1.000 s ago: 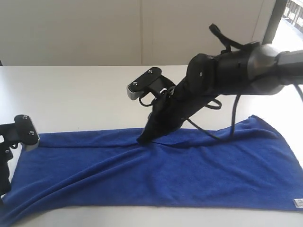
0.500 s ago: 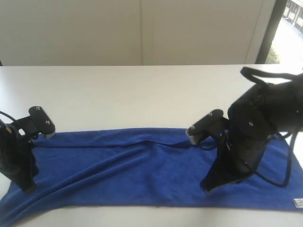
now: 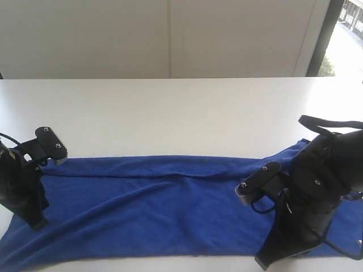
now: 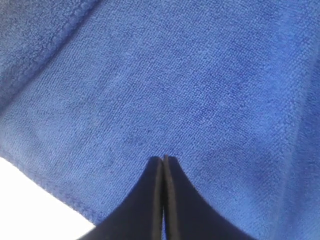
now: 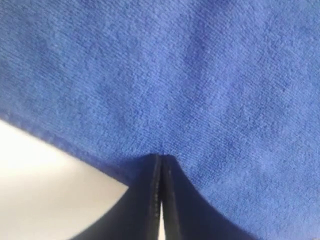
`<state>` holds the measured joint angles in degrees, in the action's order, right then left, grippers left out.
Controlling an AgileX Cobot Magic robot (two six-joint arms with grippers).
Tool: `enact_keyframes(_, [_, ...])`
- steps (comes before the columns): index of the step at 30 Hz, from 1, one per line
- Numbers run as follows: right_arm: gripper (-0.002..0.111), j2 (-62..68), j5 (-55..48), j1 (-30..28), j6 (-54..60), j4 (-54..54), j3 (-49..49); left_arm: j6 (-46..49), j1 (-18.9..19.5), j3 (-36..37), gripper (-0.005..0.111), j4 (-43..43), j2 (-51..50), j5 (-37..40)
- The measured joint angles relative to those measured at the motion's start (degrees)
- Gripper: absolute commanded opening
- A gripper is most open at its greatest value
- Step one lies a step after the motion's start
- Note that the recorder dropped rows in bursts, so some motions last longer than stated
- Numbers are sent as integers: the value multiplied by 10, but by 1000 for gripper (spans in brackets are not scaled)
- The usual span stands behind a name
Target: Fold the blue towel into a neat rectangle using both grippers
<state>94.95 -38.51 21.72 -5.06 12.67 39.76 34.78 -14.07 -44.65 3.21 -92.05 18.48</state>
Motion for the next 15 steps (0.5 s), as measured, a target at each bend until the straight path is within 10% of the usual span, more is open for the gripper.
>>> enact_keyframes(15, [0,-22,-130,0,-4,-1,-9,0,0,0,0,19,0,-6])
